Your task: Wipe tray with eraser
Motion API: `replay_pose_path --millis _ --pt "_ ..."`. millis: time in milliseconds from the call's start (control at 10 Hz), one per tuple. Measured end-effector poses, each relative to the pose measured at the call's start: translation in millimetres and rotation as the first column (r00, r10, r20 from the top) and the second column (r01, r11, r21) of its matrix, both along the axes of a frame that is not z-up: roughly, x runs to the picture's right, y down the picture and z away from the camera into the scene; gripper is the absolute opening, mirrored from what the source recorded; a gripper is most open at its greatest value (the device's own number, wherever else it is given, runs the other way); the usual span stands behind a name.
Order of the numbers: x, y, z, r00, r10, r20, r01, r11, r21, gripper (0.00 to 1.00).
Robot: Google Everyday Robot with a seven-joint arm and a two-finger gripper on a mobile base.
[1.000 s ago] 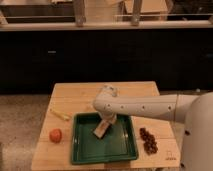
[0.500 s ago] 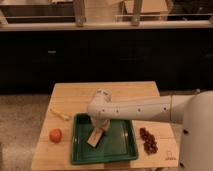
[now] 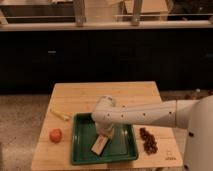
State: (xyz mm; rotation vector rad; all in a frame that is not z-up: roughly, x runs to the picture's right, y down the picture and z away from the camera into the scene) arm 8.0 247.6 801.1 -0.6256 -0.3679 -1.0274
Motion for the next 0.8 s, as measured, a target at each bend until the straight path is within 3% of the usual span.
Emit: replay_pose_path --millis 300,500,800 --pt "34 4 9.0 0.997 0.021 -0.081 -0.022 0.9995 -0.021 0.0" --pt "51 -6 12.0 0.991 0.039 -0.129 -0.039 0.9992 0.003 0.0" --pt "58 -32 11.9 0.986 0.068 -0.15 -0.06 0.9964 0.059 0.0"
